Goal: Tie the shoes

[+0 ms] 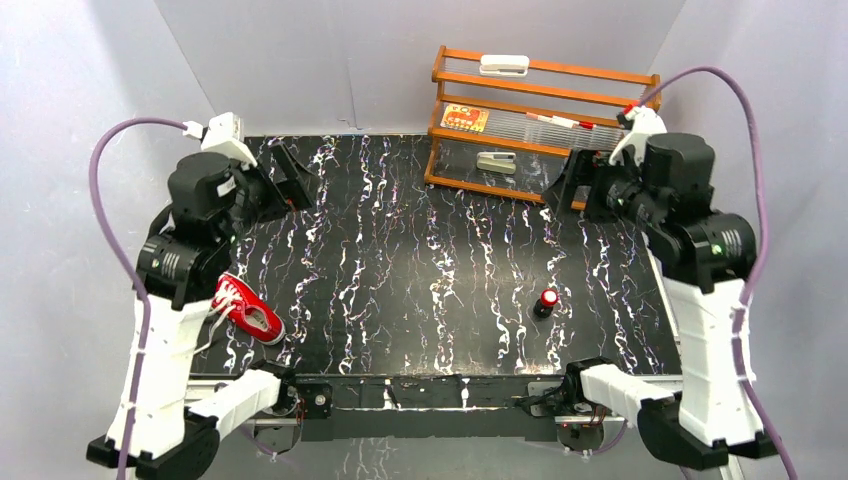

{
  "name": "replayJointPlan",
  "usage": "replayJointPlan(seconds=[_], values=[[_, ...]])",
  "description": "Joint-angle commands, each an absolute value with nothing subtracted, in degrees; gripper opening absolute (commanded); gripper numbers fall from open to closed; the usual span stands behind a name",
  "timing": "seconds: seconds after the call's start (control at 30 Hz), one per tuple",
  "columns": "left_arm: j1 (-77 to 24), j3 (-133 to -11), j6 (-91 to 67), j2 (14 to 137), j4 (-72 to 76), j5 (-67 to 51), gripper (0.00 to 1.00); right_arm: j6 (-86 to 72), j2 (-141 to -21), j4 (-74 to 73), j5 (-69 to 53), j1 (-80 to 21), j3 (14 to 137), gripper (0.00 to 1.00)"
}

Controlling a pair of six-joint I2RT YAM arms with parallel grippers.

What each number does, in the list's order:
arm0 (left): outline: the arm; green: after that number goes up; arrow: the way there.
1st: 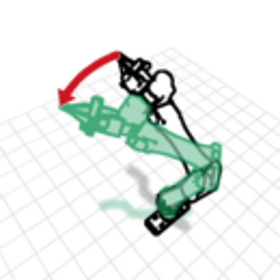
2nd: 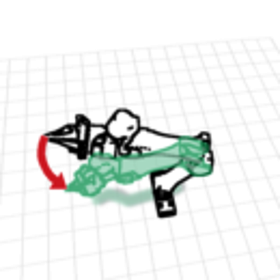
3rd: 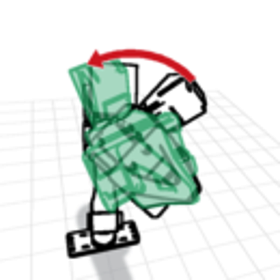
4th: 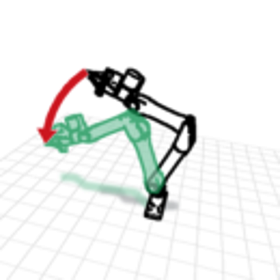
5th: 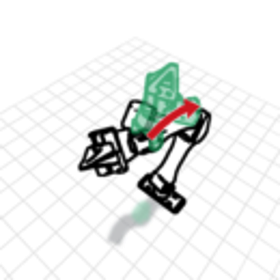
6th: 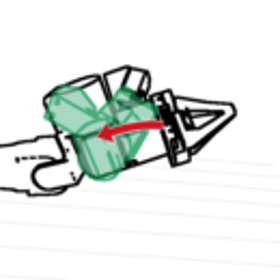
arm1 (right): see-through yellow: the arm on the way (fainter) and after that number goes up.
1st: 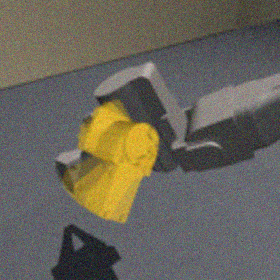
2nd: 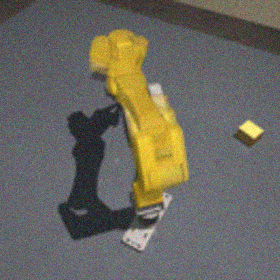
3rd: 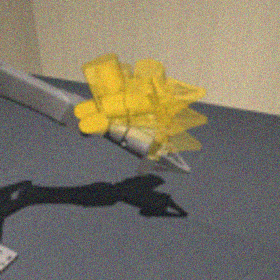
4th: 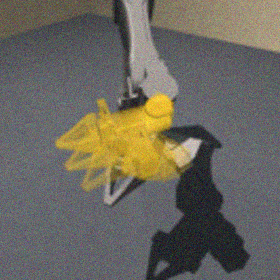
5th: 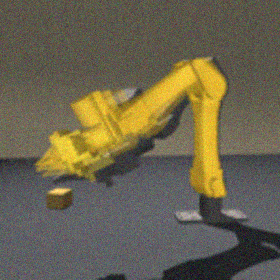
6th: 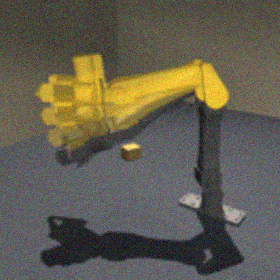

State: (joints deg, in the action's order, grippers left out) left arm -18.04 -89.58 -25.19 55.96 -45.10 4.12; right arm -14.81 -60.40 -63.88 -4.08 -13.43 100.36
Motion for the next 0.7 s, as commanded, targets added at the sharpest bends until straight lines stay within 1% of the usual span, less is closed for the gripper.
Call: replayJointPlan(seconds=[0.0, 0.17, 0.37, 0.47, 0.67], values=[[-12.9, -90.0, -29.8, 59.4, -46.7, 1.6, 0.98, -14.3, -64.7, -62.3, -5.6, -12.6, 102.6, 0.98], [-7.8, -89.0, -33.8, 63.2, -47.7, -0.1, 0.98, -14.0, -69.8, -61.3, -7.4, -12.8, 103.5, 0.98], [-3.9, -87.0, -37.4, 66.3, -50.7, -1.1, 0.98, -13.0, -73.6, -59.5, -12.9, -13.2, 103.0, 0.99], [-2.8, -85.5, -39.0, 67.5, -53.5, 1.7, 0.98, -12.8, -74.2, -58.8, -14.5, -13.4, 102.7, 0.99], [-1.5, -81.3, -41.7, 69.8, -61.4, 10.0, 0.98, -12.1, -74.2, -57.9, -13.2, -15.0, 103.7, 0.99]])
